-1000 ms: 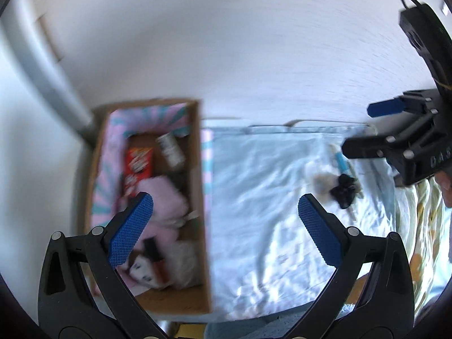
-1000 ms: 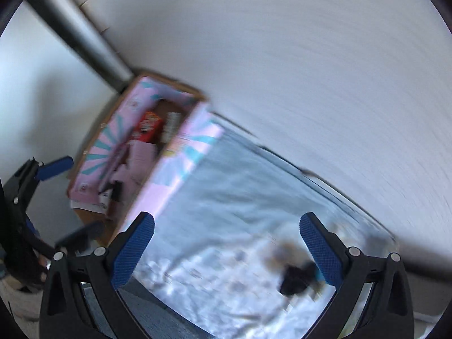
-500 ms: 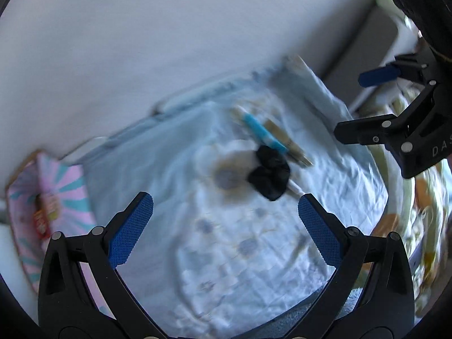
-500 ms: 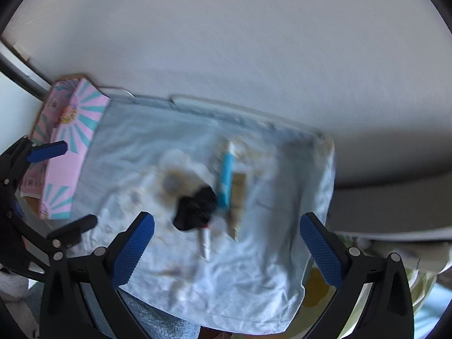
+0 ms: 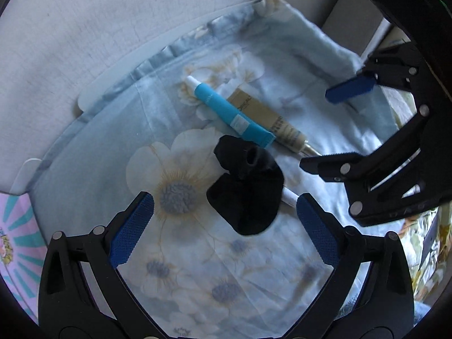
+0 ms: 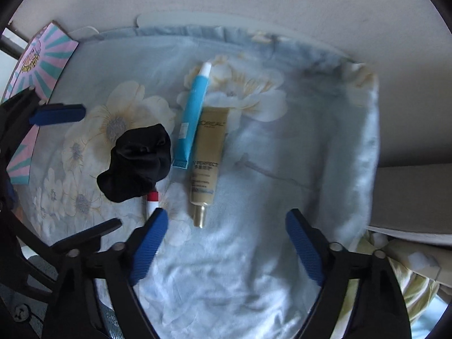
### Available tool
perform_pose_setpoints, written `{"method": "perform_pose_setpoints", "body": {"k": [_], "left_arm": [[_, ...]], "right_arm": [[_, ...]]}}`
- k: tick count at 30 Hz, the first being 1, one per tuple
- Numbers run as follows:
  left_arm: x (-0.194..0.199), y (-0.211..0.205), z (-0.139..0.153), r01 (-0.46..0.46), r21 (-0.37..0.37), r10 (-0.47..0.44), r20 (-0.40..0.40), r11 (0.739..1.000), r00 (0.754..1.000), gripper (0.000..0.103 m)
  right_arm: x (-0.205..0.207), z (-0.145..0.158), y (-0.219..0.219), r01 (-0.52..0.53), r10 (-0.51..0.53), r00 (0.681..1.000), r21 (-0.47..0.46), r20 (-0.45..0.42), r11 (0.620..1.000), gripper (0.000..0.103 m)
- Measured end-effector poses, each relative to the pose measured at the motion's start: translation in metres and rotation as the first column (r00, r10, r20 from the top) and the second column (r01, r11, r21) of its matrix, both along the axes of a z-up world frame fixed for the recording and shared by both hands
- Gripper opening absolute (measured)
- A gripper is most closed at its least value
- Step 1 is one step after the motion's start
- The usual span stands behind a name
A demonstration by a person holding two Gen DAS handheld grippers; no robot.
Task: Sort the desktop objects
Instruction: 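Move both tools back over the remaining items on the bed, then grasp the black scrunchie with the left tool while the right tool grasps the gold L'Oreal tube, then carry scrunchie and gold tube into the cardboard box and release both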
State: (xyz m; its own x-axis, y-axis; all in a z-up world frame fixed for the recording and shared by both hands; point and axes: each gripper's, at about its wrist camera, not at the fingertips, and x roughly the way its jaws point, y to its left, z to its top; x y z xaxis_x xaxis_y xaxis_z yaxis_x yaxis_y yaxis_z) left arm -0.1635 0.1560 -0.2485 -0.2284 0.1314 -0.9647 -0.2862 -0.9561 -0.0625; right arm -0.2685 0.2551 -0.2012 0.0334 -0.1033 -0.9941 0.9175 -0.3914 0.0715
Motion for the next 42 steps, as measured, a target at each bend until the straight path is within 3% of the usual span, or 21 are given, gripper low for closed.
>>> {"method": "perform_pose_setpoints", "body": {"k": [5, 8, 12, 14, 16, 18, 24, 31, 42], "left_arm": [[-0.003, -0.004, -0.011, -0.020, 0.006, 0.020, 0.010, 1.000, 1.000, 0.089], [-0.003, -0.004, -0.018, -0.020, 0.002, 0.020, 0.017, 1.000, 1.000, 0.079], [-0.002, -0.009, -0.022, -0.042, 0.003, 0.042, 0.006, 0.999, 0.999, 0.052], [-0.001, -0.012, -0.021, -0.055, -0.007, 0.055, -0.002, 0.998, 0.999, 0.040], [-0.002, -0.018, -0.020, -0.072, -0.010, 0.072, 0.000, 0.997, 0.997, 0.019], [-0.003, -0.024, -0.020, -0.089, -0.002, 0.089, 0.012, 0.996, 0.996, 0.012], [0.002, -0.037, -0.014, -0.106, -0.018, 0.107, 0.006, 0.994, 0.994, 0.011], [0.011, -0.048, 0.001, -0.111, -0.015, 0.111, -0.004, 0.994, 0.994, 0.010], [0.016, -0.079, 0.080, -0.152, -0.024, 0.148, -0.124, 0.988, 0.981, 0.010]], "right_arm": [[0.006, -0.009, -0.010, -0.033, 0.033, 0.999, -0.001, -0.014, 0.999, 0.060], [0.007, -0.014, -0.013, -0.030, 0.030, 0.999, 0.007, -0.011, 1.000, 0.051], [0.009, -0.014, -0.014, -0.027, 0.027, 0.998, 0.016, -0.048, 1.000, 0.044], [0.009, -0.013, -0.012, -0.021, 0.022, 0.998, 0.019, -0.064, 1.000, 0.034], [0.008, -0.011, -0.010, -0.006, 0.006, 0.998, 0.009, -0.065, 1.000, 0.023], [0.004, -0.009, -0.007, 0.023, -0.023, 0.998, -0.004, -0.055, 1.000, 0.019], [-0.001, -0.003, 0.004, 0.104, -0.104, 0.994, -0.034, -0.011, 0.994, 0.018], [0.004, 0.012, 0.014, 0.135, -0.137, 0.990, -0.040, -0.040, 0.990, 0.018], [0.027, 0.080, 0.031, 0.153, -0.162, 0.980, -0.083, -0.112, 0.985, 0.018]]}}
